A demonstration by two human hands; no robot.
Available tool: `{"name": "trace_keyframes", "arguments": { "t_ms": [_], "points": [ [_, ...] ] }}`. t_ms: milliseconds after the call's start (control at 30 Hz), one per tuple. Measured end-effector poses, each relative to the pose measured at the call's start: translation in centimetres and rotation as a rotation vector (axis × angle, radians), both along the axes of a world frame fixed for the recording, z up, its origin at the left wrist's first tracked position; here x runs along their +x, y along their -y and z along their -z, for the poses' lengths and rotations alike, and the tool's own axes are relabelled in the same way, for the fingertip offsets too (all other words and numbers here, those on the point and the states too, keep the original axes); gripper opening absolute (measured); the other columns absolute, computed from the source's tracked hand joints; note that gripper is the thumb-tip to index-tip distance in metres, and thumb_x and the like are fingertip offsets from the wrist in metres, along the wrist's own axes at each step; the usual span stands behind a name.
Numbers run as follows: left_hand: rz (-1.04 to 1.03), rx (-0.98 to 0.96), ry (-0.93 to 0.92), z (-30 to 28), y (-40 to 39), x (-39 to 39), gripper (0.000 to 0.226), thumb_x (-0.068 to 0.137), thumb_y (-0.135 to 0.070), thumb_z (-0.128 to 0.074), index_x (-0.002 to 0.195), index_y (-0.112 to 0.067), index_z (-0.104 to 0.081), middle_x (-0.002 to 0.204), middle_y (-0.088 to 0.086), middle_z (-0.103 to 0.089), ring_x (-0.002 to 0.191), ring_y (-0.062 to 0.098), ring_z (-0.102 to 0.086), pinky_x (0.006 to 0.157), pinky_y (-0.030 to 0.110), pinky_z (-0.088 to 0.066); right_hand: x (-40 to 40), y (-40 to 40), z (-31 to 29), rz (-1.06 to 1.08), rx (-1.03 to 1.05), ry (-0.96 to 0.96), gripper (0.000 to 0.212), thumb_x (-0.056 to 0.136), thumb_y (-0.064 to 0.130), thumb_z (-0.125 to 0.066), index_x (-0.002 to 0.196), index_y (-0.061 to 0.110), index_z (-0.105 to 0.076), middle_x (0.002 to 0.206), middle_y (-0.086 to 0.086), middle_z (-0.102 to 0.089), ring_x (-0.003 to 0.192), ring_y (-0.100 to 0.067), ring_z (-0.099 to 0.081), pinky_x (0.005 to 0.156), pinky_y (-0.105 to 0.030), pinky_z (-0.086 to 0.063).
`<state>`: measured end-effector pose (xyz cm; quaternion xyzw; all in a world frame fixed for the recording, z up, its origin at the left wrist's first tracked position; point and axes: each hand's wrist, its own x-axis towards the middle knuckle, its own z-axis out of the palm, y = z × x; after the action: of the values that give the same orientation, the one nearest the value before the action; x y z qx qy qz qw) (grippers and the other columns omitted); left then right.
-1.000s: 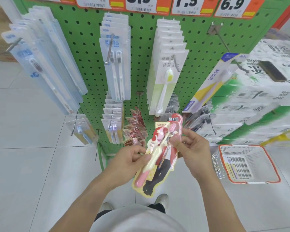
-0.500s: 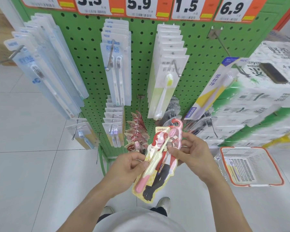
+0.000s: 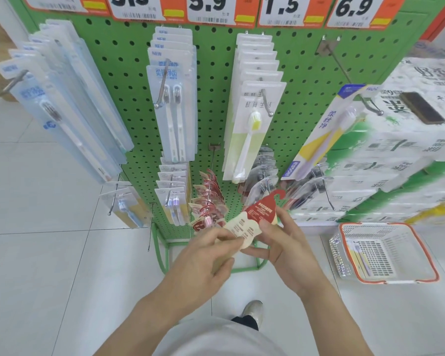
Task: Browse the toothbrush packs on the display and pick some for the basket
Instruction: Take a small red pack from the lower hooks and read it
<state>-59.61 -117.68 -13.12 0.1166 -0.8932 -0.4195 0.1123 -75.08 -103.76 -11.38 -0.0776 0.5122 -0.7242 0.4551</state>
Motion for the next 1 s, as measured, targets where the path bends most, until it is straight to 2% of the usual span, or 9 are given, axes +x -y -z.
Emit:
{"name": "trace_keyframes", "arguments": {
  "t_ms": [100,233,300,367,467,567,767,867,1000],
  "points": [
    [-0.018,-0.030,0.009,0.3,0.4,0.0,0.038,0.093,-0.043,-0.053,0.130,-0.040,-0.064,0.140,-0.020,-0.044,0.136,0.004,-0.038,0.110,0.032,-0.040,0.2,0.5,-0.3,0.051,0.026,-0.042,0.051,0.085,0.015,-0.073,0.132,0.006,-0.054,0.108,-0.021,-0.072,0.098,-0.035,-0.071,0.076,-0.048,-0.061],
    [-0.114,0.103,0.050,-0.3,0.7,0.0,0.042,0.095,-0.051,-0.053,0.134,-0.041,-0.061,0.148,-0.036,-0.026,0.143,-0.006,-0.023,0.116,0.027,-0.028,0.1,0.5,-0.4,0.064,0.025,-0.052,0.042,0.089,0.009,-0.064,0.130,0.006,-0.057,0.105,-0.017,-0.072,0.088,-0.032,-0.072,0.073,-0.045,-0.061],
    [-0.166,0.095,0.086,-0.5,1.0,0.2,0.047,0.096,-0.052,-0.050,0.142,-0.041,-0.051,0.147,-0.037,-0.025,0.141,-0.007,-0.026,0.114,0.029,-0.034,-0.2,0.2,-0.2,0.058,0.039,-0.058,0.035,0.093,0.003,-0.060,0.128,0.006,-0.059,0.106,-0.016,-0.072,0.086,-0.032,-0.072,0.070,-0.042,-0.062],
    [-0.187,0.117,0.140,-0.8,1.4,0.4,0.052,0.096,-0.055,-0.053,0.146,-0.042,-0.045,0.146,-0.031,-0.035,0.138,-0.006,-0.033,0.112,0.033,-0.040,-0.6,-0.1,0.0,0.047,0.048,-0.070,0.035,0.095,-0.001,-0.056,0.128,0.008,-0.061,0.109,-0.016,-0.072,0.088,-0.032,-0.073,0.069,-0.041,-0.062],
    [-0.176,0.285,0.227,-1.2,1.5,0.5,0.050,0.094,-0.041,-0.066,0.136,-0.054,-0.044,0.130,-0.034,-0.055,0.122,-0.005,-0.054,0.098,0.029,-0.051,-1.0,-0.5,0.2,0.033,0.051,-0.122,0.039,0.095,0.001,-0.058,0.131,0.015,-0.063,0.110,-0.014,-0.073,0.092,-0.031,-0.073,0.071,-0.043,-0.063],
    [-0.228,0.430,0.232,-1.5,1.4,0.5,0.056,0.091,-0.020,-0.074,0.126,-0.056,-0.049,0.107,-0.021,-0.069,0.096,0.002,-0.071,0.086,0.033,-0.057,-1.1,-0.8,0.7,0.034,0.074,-0.201,0.046,0.088,0.007,-0.064,0.131,0.023,-0.063,0.112,-0.005,-0.075,0.097,-0.026,-0.074,0.074,-0.045,-0.063],
    [-0.247,0.473,0.218,-1.8,0.9,0.6,0.054,0.100,-0.010,-0.058,0.126,-0.056,-0.047,0.098,-0.015,-0.068,0.083,0.009,-0.074,0.071,0.030,-0.057,-1.0,-0.8,0.9,0.071,0.158,-0.306,0.049,0.093,-0.003,-0.064,0.136,0.019,-0.060,0.114,-0.003,-0.075,0.091,-0.026,-0.074,0.071,-0.043,-0.063],
    [-0.253,0.516,0.207,-1.8,1.0,0.8,0.049,0.101,-0.010,-0.057,0.124,-0.052,-0.051,0.097,-0.008,-0.068,0.082,0.012,-0.075,0.068,0.027,-0.057,-0.9,-0.5,1.0,0.072,0.236,-0.422,0.056,0.085,-0.002,-0.076,0.130,0.027,-0.063,0.110,-0.002,-0.076,0.088,-0.033,-0.074,0.075,-0.050,-0.063],
    [-0.271,0.563,0.183,-1.9,0.8,0.8,0.046,0.099,-0.006,-0.059,0.125,-0.045,-0.054,0.098,0.000,-0.068,0.080,0.013,-0.075,0.066,0.025,-0.057,-0.2,-0.1,1.2,0.049,0.353,-0.472,0.094,0.062,0.000,-0.094,0.139,0.029,-0.049,0.106,0.013,-0.075,0.096,-0.015,-0.073,0.073,-0.024,-0.059]
  ]
}}
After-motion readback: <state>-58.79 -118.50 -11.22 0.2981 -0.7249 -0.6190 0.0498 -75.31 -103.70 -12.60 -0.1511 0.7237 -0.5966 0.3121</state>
